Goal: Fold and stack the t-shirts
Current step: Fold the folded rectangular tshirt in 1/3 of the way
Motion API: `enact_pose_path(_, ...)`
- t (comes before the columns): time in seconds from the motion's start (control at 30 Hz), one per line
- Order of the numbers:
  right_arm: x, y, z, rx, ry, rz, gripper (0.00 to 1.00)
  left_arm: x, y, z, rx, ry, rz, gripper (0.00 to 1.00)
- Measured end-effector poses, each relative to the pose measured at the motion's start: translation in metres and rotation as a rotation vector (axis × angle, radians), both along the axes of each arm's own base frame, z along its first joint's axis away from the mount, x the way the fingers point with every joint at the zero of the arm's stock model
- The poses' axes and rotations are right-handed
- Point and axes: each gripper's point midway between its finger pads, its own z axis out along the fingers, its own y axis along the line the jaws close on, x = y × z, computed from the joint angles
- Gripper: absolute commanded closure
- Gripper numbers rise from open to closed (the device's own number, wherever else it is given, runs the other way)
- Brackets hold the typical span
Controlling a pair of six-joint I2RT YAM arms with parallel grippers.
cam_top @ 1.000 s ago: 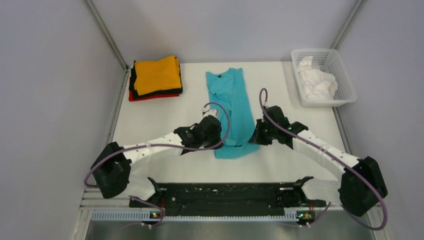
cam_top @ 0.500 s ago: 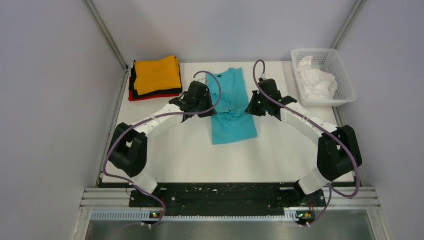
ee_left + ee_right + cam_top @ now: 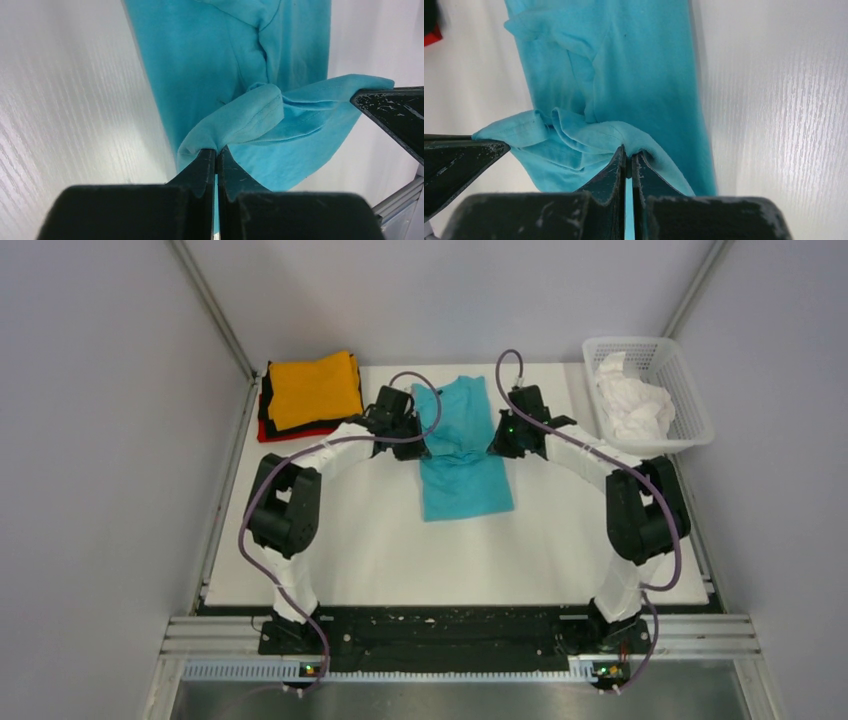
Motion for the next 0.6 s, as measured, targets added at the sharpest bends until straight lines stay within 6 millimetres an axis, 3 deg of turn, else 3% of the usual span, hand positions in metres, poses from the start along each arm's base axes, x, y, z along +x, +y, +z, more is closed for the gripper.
enact_pose_path(0.07,0.003,0.0,-0.005,-0.005,0.008,-0.004,0.99,0.002,0.001,-0.008,0.004,0.024,-0.003,0.93)
enact_pose_path(0.13,0.006,-0.001,-0.011,-0.012,0.015,-0.009,0.89,0.004,0.002,-0.013,0.01,0.039,-0.007,0.76)
enact_pose_path(0.17,0.008,-0.001,-0.014,-0.014,0.02,-0.012,0.84,0.005,0.002,-0.016,0.013,0.047,-0.01,0.62)
enact_pose_path(0.23,0.013,-0.001,-0.02,-0.017,0.028,-0.015,0.57,0.008,0.003,-0.02,0.017,0.054,-0.013,0.36)
enact_pose_path(0.33,0.025,-0.001,-0.024,-0.023,0.028,-0.006,0.31,0.013,0.003,-0.022,0.019,0.06,-0.012,0.03)
enact_pose_path(0.4,0.03,-0.001,-0.023,-0.029,0.023,-0.003,0.12,0.015,0.006,-0.019,0.021,0.063,-0.001,0.01)
enact_pose_path(0.43,0.03,-0.003,-0.022,-0.035,0.017,-0.001,0.07,0.017,0.007,-0.016,0.02,0.056,0.014,0.01)
enact_pose_path(0.6,0.019,-0.009,-0.017,-0.044,0.006,0.01,0.03,0.009,0.017,0.005,0.004,0.023,0.047,0.01)
